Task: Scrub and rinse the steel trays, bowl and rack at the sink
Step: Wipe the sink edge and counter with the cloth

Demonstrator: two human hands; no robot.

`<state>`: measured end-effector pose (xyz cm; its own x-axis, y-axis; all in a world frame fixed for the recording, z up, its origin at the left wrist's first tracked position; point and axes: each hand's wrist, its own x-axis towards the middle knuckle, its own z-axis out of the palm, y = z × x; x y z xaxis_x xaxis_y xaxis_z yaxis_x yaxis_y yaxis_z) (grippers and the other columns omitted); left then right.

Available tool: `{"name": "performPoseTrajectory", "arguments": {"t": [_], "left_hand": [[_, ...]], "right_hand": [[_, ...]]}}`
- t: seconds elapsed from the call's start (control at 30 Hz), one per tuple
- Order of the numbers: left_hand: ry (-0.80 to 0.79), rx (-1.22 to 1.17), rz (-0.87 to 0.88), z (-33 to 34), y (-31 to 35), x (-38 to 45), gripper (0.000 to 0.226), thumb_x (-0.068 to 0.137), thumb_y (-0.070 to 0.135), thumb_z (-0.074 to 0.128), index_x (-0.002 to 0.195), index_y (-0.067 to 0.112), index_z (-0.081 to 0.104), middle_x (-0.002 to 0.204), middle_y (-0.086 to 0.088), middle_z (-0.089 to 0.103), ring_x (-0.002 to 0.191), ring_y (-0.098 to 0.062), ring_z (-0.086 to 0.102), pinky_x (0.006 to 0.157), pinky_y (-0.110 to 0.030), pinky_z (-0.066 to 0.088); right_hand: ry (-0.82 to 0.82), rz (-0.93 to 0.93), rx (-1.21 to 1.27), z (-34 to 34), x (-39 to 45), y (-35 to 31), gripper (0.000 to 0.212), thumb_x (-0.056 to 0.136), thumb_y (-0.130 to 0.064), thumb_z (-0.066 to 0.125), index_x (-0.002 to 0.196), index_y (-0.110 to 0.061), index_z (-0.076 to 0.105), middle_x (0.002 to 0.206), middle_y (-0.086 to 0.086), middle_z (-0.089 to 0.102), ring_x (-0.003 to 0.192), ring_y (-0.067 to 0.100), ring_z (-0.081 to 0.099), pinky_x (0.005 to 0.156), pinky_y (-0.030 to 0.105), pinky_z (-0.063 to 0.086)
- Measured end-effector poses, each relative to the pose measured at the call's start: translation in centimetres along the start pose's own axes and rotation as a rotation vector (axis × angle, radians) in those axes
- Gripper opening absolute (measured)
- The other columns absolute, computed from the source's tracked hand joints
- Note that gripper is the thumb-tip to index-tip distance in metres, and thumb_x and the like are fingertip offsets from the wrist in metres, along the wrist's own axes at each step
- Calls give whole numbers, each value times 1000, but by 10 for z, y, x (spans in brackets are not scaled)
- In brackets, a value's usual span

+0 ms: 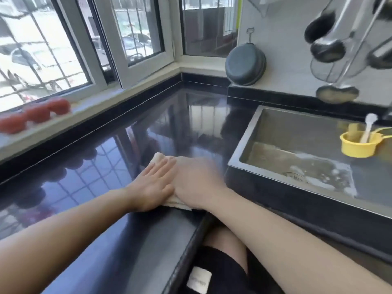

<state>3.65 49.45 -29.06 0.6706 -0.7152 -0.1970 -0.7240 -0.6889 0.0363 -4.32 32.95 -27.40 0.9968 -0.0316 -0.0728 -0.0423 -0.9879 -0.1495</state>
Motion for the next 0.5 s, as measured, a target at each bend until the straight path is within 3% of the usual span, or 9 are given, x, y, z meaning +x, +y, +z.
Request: {"name": "performPoseTrajectory", "arguments": {"t": [0.07, 0.17, 0.27, 0.37, 0.5], "left_hand": [[15, -10, -36, -3, 18, 11, 100, 73, 61, -15, 165, 23, -10, 172, 2, -17, 157, -12, -21, 127, -34, -14], [24, -1, -12, -9, 65, 43, 103, 71, 62, -16, 166, 22, -5, 173, -1, -13, 159, -15, -16, 128, -37, -9], [47, 32, 91, -11, 134, 67, 90, 85, 59, -10, 166, 20, -4, 173, -3, -13, 159, -18, -17, 128, -41, -10], [59, 13, 235, -7, 224, 76, 89, 85, 57, -11, 166, 22, -4, 173, -3, -14, 159, -21, -17, 128, -46, -10], [69, -24, 393, 4, 376, 82, 63, 109, 42, 11, 166, 19, -4, 173, -7, -14, 159, -27, -17, 126, -51, -12]], "right_hand": [[28, 46, 3, -1, -8, 9, 58, 96, -43, 36, 152, -27, 35, 160, 7, 32, 148, 34, 18, 122, 53, 2], [68, 144, -79, -5, -25, 45, 56, 100, -36, 35, 154, -22, 33, 160, 7, 31, 148, 34, 15, 122, 51, 5], [81, 257, -101, -14, -68, 95, 58, 102, -36, 37, 156, -18, 31, 163, 6, 28, 150, 34, 12, 124, 52, 2], [67, 386, -112, -22, -135, 150, 58, 100, -31, 37, 156, -17, 30, 163, 6, 26, 150, 32, 12, 125, 52, 2], [34, 666, -86, -26, -246, 232, 56, 103, -27, 31, 158, -21, 24, 167, 2, 17, 153, 30, 7, 125, 50, 1]]}}
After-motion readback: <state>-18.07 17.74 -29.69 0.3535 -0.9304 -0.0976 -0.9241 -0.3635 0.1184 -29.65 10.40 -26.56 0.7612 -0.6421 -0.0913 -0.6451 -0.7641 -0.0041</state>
